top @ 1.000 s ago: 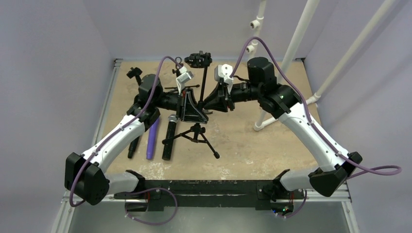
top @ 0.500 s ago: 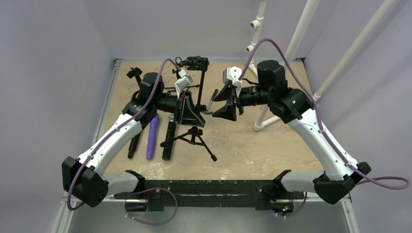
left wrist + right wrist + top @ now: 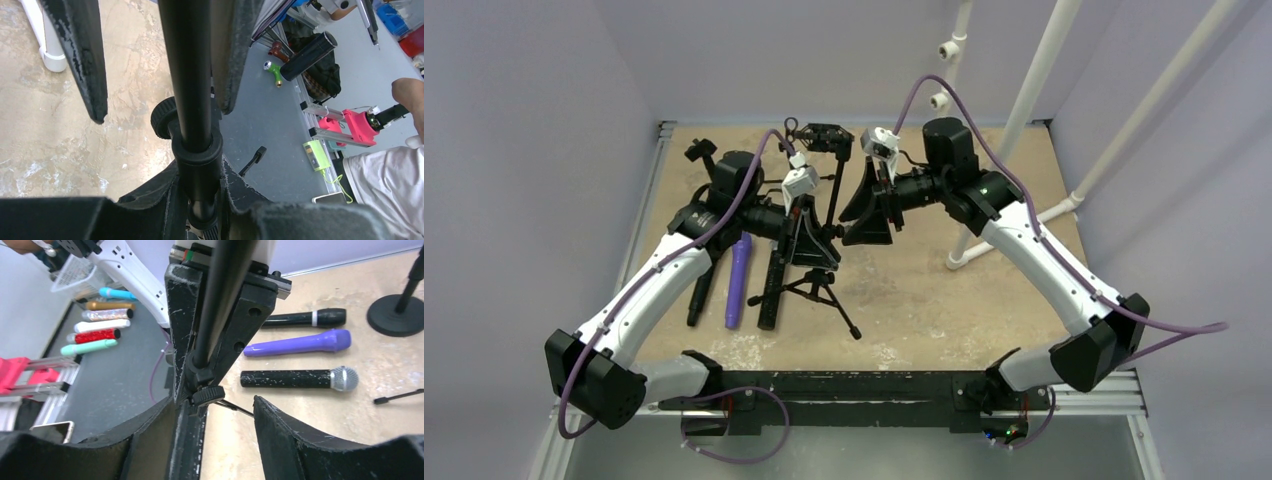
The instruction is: Remove the microphone from the stand
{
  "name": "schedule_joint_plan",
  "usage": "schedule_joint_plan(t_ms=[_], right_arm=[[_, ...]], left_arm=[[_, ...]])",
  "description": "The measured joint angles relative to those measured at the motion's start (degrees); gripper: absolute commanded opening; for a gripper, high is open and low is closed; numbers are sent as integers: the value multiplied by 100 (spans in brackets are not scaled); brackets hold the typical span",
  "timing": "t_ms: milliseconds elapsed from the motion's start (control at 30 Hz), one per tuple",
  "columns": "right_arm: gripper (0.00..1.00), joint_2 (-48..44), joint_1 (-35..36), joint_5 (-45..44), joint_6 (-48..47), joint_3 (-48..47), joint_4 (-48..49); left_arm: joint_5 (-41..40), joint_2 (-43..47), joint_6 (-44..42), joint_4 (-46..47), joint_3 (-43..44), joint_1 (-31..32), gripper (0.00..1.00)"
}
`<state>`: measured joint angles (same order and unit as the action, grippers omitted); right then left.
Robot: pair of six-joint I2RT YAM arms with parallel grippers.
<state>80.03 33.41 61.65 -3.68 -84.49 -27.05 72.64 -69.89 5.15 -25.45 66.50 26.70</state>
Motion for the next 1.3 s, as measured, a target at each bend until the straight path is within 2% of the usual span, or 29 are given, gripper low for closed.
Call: schedule_joint_plan(t_ms=[333,467,667,733,900,1033,1167,1300], right_arm=[[35,149,-4,385,614,173,636],[31,144,-2,396,680,291,772],[5,109,22,380,702,452,894],[0,59,22,321,695,483,894],[0,-98,28,111,428,520,774],[1,-181,70,-256,-85,426,437],[29,-184,72,-472,-387,306,223],[47,-184,74,-533,-511,280,142]], left_arm=[[-138,4,-175,-181,0,7,0],[-151,4,-111,-116,0,9,0],[-153,4,48,-31,0,11,0],[-155,4,122,-9,0,9,0],[-140,9,282,203,-4,7,0],[-94,9,791,780,-155,7,0],[-61,-9,1180,1163,-264,7,0],[44,-39,1388,1405,-267,7,0]])
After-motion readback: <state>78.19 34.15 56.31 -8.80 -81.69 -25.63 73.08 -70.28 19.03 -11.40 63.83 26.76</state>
